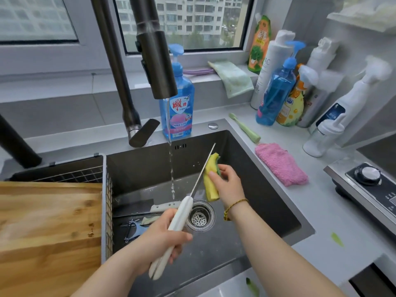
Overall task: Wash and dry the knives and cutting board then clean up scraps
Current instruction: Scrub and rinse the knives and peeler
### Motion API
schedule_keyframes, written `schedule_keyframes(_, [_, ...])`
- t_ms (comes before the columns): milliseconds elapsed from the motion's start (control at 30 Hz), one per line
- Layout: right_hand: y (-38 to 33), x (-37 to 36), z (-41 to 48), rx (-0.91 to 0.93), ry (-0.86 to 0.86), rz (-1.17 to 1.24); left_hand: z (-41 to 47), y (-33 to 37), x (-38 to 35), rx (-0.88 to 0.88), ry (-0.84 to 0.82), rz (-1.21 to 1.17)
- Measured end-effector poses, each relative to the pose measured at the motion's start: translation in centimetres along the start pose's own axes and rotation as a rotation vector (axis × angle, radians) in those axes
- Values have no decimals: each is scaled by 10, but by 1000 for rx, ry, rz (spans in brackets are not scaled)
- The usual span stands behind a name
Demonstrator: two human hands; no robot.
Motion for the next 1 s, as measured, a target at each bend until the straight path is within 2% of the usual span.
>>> schedule_keyframes(67, [0, -10, -6, 41, 2, 27, -6, 3, 12, -33, 122, 141])
schedule_keyframes(133, [0, -11, -11, 150, 126, -62, -14, 6, 29, -102, 299, 305])
schedule_keyframes(200, [-5, -9, -19, 366, 270, -185, -20, 9, 39, -139, 455, 487])
schedule_keyframes(233, [-13, -17, -24, 527, 248, -284, -23, 7, 44, -133, 519, 566])
schedule_keyframes(333, [-23, -59, -31, 905, -131, -610, -26, -1, 54, -125, 636, 740])
schedule_keyframes(367, [-23, -67, -25, 895, -248, -706, -26, -4, 56, -117, 651, 794])
schedule_keyframes(433, [-26, -67, -3, 666, -378, -829, -29, -7, 59, -102, 684, 848])
schedule_keyframes(500, [-23, -61, 18, 441, -379, -918, -31, -9, 60, -103, 715, 883])
schedule_keyframes(533, [-23, -61, 21, 401, -365, -970, -30, -9, 61, -108, 728, 887])
schedule_keyframes(567, [-25, -67, 17, 416, -383, -984, -30, -8, 62, -108, 744, 886])
schedule_keyframes(667, [-30, -101, -11, 664, -519, -837, -28, -9, 69, -81, 770, 902])
schedule_keyframes(700, [-28, -105, -13, 690, -554, -826, -28, -9, 70, -75, 767, 915])
schedule_keyframes(767, [-23, -96, 5, 554, -571, -950, -29, -9, 69, -85, 758, 938])
schedule_keyframes(833, [-18, -76, 28, 410, -452, -1040, -28, -9, 65, -108, 754, 961])
schedule_keyframes(900, [-17, -68, 33, 325, -401, -1092, -25, -9, 60, -112, 740, 1004])
schedule_keyframes(1000, [-16, -95, 2, 482, -596, -1016, -18, -11, 60, -91, 735, 1018])
Point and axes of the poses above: each hand's wrist, its own z-axis towards the middle knuckle, its own x-axis out of the back of the hand, y = z × x, the point moved 5 cm from there along z, towards the middle knuckle, and after that the axes turned 13 degrees about x, right-handed, at the moved point
